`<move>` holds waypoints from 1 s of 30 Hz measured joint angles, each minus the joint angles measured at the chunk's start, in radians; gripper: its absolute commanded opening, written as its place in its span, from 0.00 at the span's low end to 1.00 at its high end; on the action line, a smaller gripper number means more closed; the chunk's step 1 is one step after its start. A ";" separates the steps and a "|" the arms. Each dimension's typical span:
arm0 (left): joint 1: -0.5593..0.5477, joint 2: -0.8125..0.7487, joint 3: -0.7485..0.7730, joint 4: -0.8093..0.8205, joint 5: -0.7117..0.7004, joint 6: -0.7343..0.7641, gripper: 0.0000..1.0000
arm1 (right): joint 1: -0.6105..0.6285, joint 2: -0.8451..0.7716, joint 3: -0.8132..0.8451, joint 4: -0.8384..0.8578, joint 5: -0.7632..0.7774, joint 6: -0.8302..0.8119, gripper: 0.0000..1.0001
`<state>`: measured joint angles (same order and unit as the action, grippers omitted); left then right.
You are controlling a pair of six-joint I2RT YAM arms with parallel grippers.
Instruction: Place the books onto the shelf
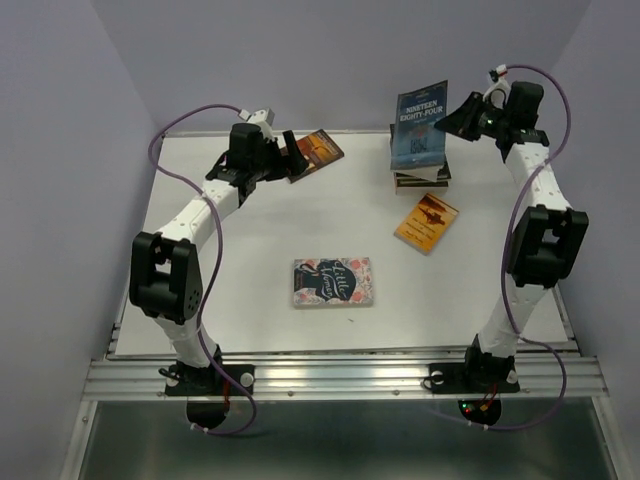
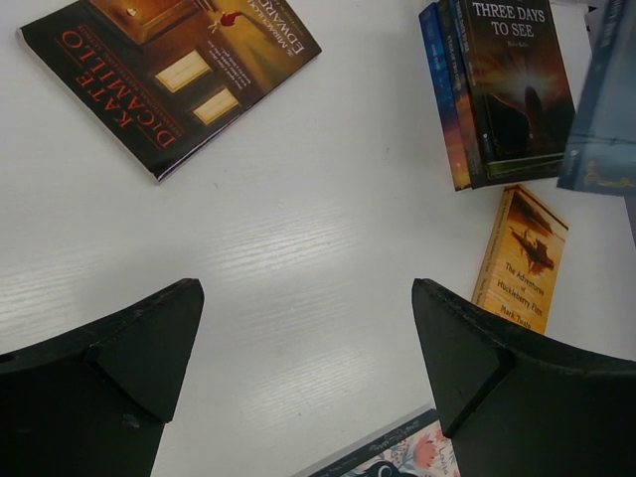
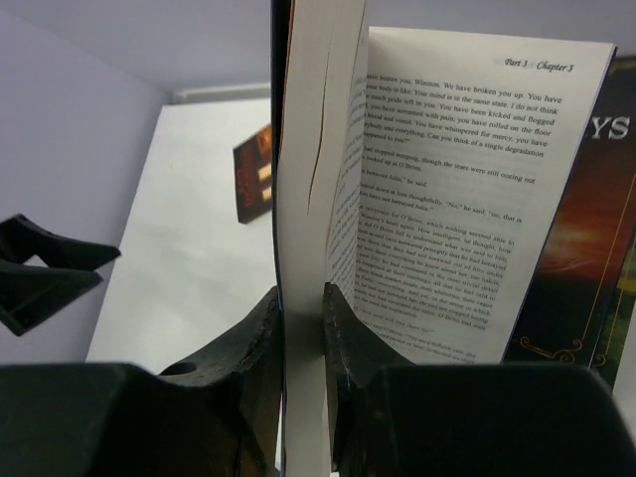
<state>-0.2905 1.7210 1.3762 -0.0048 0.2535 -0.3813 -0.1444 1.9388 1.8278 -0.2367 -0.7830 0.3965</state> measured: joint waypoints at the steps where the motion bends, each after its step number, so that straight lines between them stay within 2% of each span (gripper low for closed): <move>1: 0.002 0.000 0.002 0.000 0.000 0.001 0.99 | 0.001 0.037 0.023 -0.023 -0.010 -0.011 0.01; 8: 0.011 0.021 0.016 -0.004 0.006 0.006 0.99 | 0.005 0.279 0.164 -0.169 -0.010 -0.051 0.01; 18: 0.013 0.033 0.016 -0.032 0.008 0.014 0.99 | -0.010 0.337 0.283 -0.209 0.026 -0.069 0.01; 24: 0.018 0.036 0.016 -0.042 0.011 0.023 0.99 | -0.028 0.458 0.408 -0.204 -0.028 -0.099 0.01; 30: 0.018 0.053 0.016 -0.056 0.014 0.036 0.99 | -0.040 0.544 0.444 -0.206 -0.035 -0.106 0.04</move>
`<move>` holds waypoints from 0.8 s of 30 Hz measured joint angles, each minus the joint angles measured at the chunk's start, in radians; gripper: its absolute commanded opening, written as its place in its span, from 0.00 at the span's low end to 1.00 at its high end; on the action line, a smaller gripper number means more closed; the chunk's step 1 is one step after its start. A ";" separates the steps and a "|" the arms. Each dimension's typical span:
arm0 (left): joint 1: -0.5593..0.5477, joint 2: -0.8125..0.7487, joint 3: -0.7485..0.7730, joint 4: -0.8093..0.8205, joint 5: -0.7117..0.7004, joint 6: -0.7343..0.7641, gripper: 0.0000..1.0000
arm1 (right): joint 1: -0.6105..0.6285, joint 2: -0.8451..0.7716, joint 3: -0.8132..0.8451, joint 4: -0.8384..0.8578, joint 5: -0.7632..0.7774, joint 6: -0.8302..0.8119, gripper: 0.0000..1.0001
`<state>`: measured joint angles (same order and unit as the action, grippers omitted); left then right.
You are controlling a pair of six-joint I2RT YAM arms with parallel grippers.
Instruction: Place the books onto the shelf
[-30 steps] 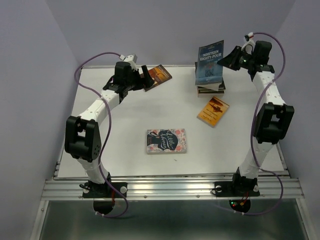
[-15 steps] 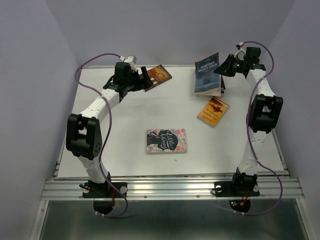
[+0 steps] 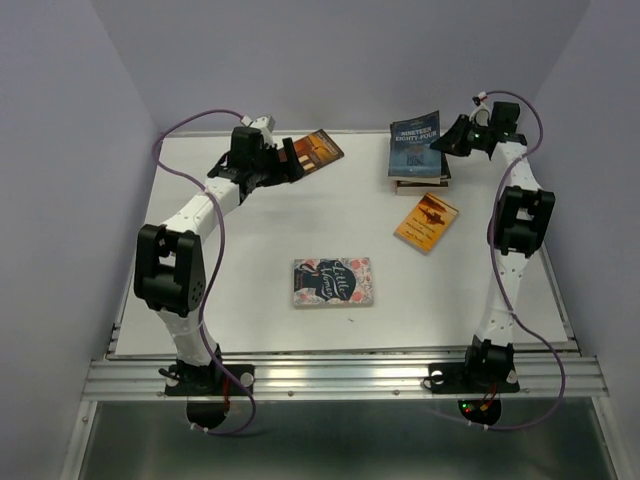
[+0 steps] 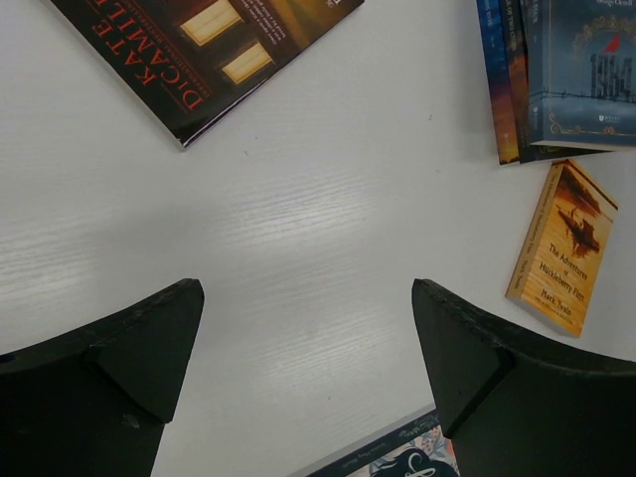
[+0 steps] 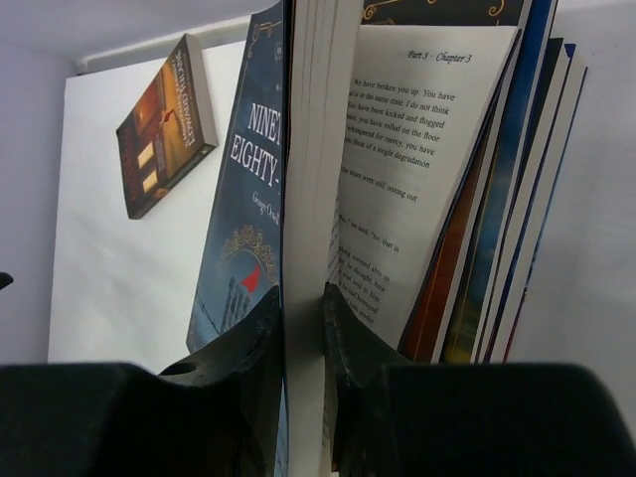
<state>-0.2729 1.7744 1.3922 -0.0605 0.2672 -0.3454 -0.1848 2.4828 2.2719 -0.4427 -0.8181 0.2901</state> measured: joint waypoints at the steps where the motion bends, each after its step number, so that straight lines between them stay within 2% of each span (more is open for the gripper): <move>1: 0.000 0.002 0.000 -0.003 0.000 0.002 0.99 | -0.004 0.009 0.007 0.000 -0.005 0.000 0.06; 3: 0.000 0.009 0.000 -0.014 0.002 0.008 0.99 | -0.006 0.020 0.021 0.000 -0.020 0.000 0.16; 5: 0.000 0.013 0.000 -0.019 0.002 0.010 0.99 | -0.008 0.023 0.030 -0.001 -0.025 0.000 0.39; 6: 0.000 0.015 0.000 -0.021 0.003 0.012 0.99 | -0.008 0.023 0.031 0.000 -0.024 0.000 0.43; 7: 0.000 0.016 0.000 -0.021 0.003 0.014 0.99 | -0.008 0.023 0.031 0.003 -0.018 -0.006 0.59; 9: 0.000 0.019 0.000 -0.022 0.004 0.016 0.99 | -0.009 0.023 0.032 0.002 -0.008 -0.008 0.72; 10: 0.000 0.019 0.000 -0.023 0.005 0.016 0.99 | -0.010 0.023 0.032 0.002 0.006 -0.018 0.82; 11: 0.000 0.020 0.000 -0.023 0.006 0.017 0.99 | -0.011 0.023 0.032 0.001 0.014 -0.021 1.00; 19: 0.000 0.020 0.000 -0.027 0.006 0.021 0.99 | -0.004 -0.029 0.029 -0.057 0.208 -0.076 1.00; 24: 0.001 0.008 -0.019 -0.016 0.005 0.014 0.99 | 0.075 -0.169 -0.039 -0.109 0.508 -0.170 1.00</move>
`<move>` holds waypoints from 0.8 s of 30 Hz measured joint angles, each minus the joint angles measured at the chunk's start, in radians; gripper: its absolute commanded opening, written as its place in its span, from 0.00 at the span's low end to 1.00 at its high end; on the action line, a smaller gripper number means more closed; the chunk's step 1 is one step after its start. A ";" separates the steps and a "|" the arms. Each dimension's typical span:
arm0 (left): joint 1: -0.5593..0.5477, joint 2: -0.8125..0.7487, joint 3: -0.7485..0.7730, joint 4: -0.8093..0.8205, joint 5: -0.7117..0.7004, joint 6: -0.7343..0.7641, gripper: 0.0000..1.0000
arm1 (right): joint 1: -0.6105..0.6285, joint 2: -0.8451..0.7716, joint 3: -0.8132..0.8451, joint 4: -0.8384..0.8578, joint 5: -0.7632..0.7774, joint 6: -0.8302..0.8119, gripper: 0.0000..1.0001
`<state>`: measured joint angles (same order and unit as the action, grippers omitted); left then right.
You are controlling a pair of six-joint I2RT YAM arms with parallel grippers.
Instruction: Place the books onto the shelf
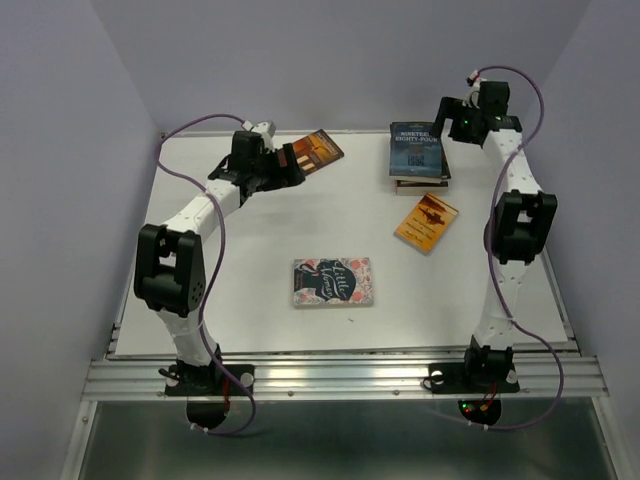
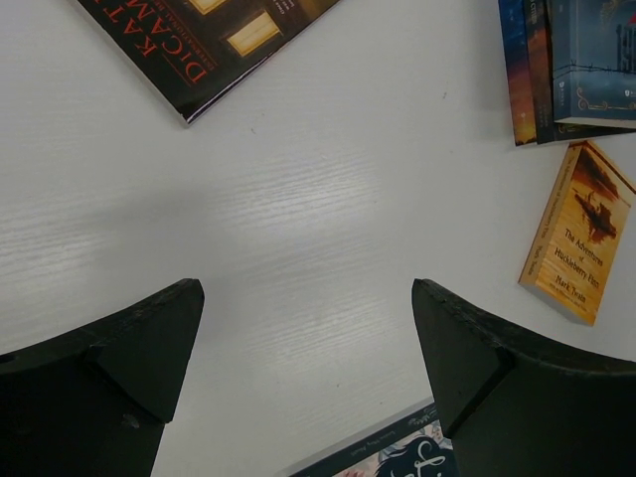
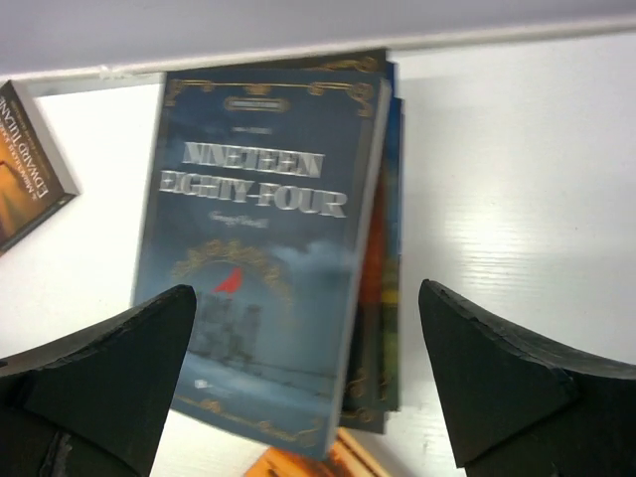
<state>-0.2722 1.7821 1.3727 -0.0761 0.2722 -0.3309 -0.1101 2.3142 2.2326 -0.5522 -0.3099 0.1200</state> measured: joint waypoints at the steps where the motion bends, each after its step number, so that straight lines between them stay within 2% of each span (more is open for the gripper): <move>1: 0.000 -0.006 -0.006 0.002 0.000 -0.001 0.99 | 0.045 -0.037 -0.013 -0.010 0.074 -0.020 1.00; 5: 0.004 -0.030 -0.026 0.005 -0.003 -0.011 0.99 | 0.224 -0.100 -0.033 -0.010 0.272 -0.087 1.00; 11: 0.006 -0.059 -0.060 0.027 -0.003 -0.019 0.99 | 0.417 -0.040 -0.003 -0.036 0.412 -0.161 1.00; 19: 0.017 -0.088 -0.092 0.028 -0.011 -0.019 0.99 | 0.443 0.091 0.015 -0.063 0.636 -0.244 1.00; 24: 0.024 -0.092 -0.092 0.031 -0.011 -0.019 0.99 | 0.429 0.101 0.014 -0.064 0.724 -0.274 1.00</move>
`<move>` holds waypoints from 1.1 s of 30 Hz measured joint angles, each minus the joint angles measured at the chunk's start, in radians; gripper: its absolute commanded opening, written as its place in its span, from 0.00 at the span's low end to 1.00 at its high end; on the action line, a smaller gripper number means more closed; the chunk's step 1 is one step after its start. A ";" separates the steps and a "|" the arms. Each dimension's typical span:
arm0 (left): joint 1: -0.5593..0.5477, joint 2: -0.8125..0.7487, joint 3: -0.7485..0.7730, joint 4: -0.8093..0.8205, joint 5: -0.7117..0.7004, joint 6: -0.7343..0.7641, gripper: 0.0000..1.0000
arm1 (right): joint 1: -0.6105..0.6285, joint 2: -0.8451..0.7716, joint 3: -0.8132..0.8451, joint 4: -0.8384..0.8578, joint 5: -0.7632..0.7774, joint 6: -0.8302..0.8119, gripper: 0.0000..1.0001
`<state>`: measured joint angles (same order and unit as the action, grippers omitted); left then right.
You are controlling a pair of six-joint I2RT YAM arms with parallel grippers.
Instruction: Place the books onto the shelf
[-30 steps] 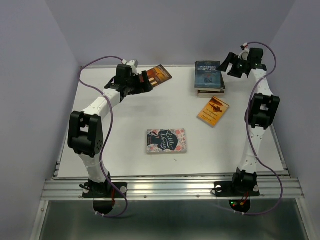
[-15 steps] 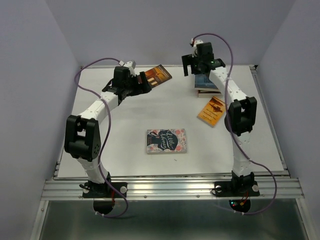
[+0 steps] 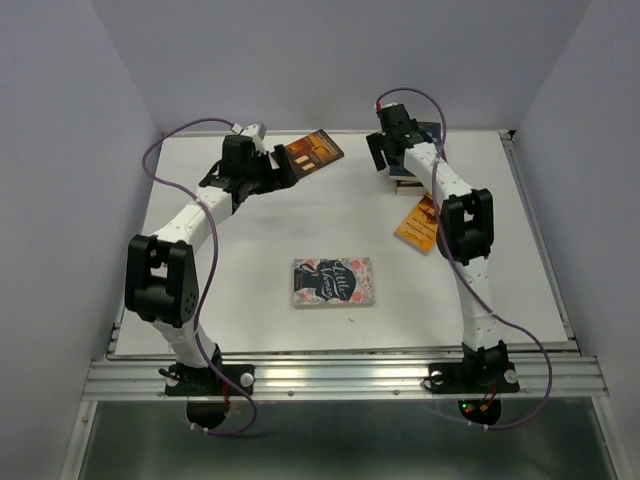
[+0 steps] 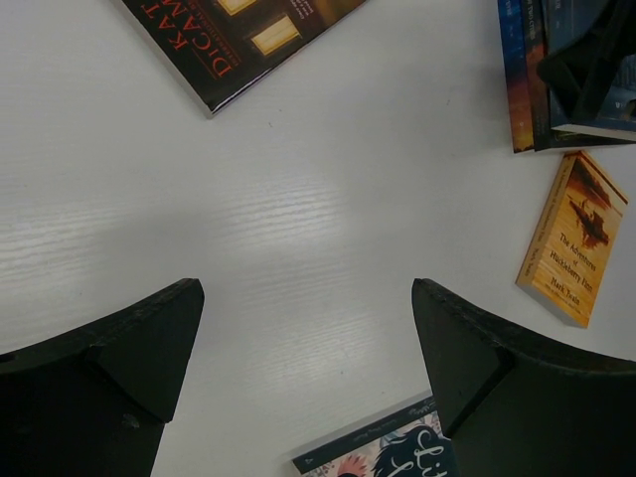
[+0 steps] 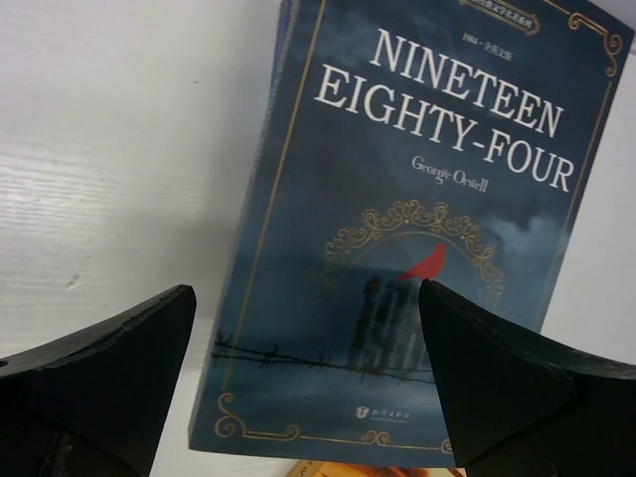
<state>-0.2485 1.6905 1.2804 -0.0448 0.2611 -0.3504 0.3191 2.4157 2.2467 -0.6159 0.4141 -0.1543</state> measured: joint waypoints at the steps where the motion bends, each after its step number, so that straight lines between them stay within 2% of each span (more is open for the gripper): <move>1: 0.002 0.000 0.000 0.000 0.000 0.000 0.99 | -0.003 0.000 0.000 0.003 0.012 -0.003 1.00; 12: 0.003 0.000 0.000 0.003 0.000 -0.003 0.99 | -0.001 -0.001 -0.062 0.036 0.095 -0.026 1.00; 33: 0.003 0.000 0.000 0.003 0.016 -0.007 0.99 | 0.000 -0.102 -0.153 0.045 0.062 -0.022 1.00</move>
<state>-0.2455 1.6905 1.2800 -0.0418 0.2775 -0.3573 0.3195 2.3135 2.0941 -0.5709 0.4759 -0.1764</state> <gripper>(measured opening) 0.989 0.999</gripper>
